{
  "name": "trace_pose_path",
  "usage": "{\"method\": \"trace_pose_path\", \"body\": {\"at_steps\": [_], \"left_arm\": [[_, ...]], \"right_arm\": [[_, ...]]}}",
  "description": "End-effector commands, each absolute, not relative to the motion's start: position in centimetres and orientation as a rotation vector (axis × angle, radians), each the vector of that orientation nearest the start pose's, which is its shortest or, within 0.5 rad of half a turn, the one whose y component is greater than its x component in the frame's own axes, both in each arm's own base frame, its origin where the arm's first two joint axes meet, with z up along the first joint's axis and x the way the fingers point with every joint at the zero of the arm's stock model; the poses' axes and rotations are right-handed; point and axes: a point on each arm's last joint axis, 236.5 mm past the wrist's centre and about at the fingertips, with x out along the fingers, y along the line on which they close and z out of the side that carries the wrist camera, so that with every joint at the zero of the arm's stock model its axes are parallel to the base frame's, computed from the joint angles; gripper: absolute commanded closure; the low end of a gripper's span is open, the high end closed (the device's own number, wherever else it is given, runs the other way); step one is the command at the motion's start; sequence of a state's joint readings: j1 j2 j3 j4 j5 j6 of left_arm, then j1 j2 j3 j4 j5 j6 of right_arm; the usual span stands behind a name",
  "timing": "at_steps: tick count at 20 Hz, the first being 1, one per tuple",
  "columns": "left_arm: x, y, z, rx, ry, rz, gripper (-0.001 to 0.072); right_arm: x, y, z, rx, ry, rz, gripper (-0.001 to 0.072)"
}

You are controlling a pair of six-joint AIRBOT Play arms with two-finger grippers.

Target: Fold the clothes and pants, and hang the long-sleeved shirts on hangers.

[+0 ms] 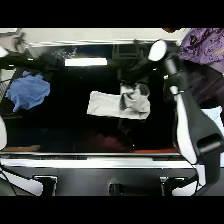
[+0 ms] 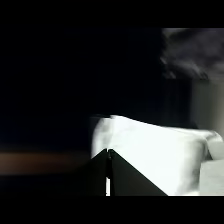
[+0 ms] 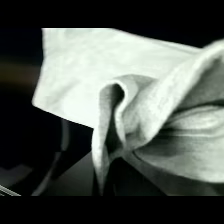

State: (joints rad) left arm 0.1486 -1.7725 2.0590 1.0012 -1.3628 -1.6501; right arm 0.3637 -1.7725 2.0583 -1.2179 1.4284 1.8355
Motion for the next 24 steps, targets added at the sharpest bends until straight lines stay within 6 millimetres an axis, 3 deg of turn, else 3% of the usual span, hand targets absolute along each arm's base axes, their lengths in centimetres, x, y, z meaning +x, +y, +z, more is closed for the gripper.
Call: {"method": "trace_pose_path", "body": {"at_steps": [1, 5, 11, 12, 13, 16, 18, 20, 21, 22, 24], "left_arm": [[52.3, 2.3, 14.9, -0.570, 1.011, -0.152, 0.0690], [51.7, 4.1, 14.4, -0.592, 1.027, -0.122, 0.0690], [51.5, 4.1, 13.1, -0.603, 1.056, -0.118, 0.0690], [51.5, 4.1, 13.1, -0.602, 1.054, -0.117, 0.0690], [51.5, 4.1, 13.1, -0.602, 1.052, -0.117, 0.0690], [51.6, 4.2, 13.2, -0.603, 1.047, -0.116, 0.0690], [51.6, 4.2, 13.2, -0.603, 1.047, -0.116, 0.0690], [51.6, 4.2, 13.1, -0.603, 1.048, -0.116, 0.0690], [51.6, 4.2, 13.1, -0.603, 1.048, -0.116, 0.0690], [51.6, 4.2, 13.1, -0.603, 1.048, -0.116, 0.0690], [51.6, 4.1, 13.1, -0.604, 1.049, -0.116, 0.0690]], "right_arm": [[46.1, 31.7, 7.3, 0.311, 1.258, 0.468, 0.0684], [46.8, 35.8, 5.8, 0.417, 1.241, 0.520, 0.0684], [47.8, 39.1, 3.8, 0.540, 1.240, 0.565, 0.0682], [47.8, 39.7, 3.7, 0.565, 1.239, 0.576, 0.0634], [48.0, 40.3, 4.0, 0.594, 1.225, 0.590, 0.0485], [48.2, 42.4, 6.9, 0.675, 1.152, 0.717, 0.0448], [47.9, 43.1, 9.2, 0.692, 1.108, 0.789, 0.0322], [48.4, 41.5, 11.9, 0.682, 1.056, 0.799, 0.0280], [49.2, 39.5, 13.6, 0.693, 1.027, 0.787, 0.0280], [50.1, 36.9, 15.4, 0.703, 0.996, 0.767, 0.0280], [51.8, 29.4, 18.4, 0.680, 0.944, 0.715, 0.0234]]}}
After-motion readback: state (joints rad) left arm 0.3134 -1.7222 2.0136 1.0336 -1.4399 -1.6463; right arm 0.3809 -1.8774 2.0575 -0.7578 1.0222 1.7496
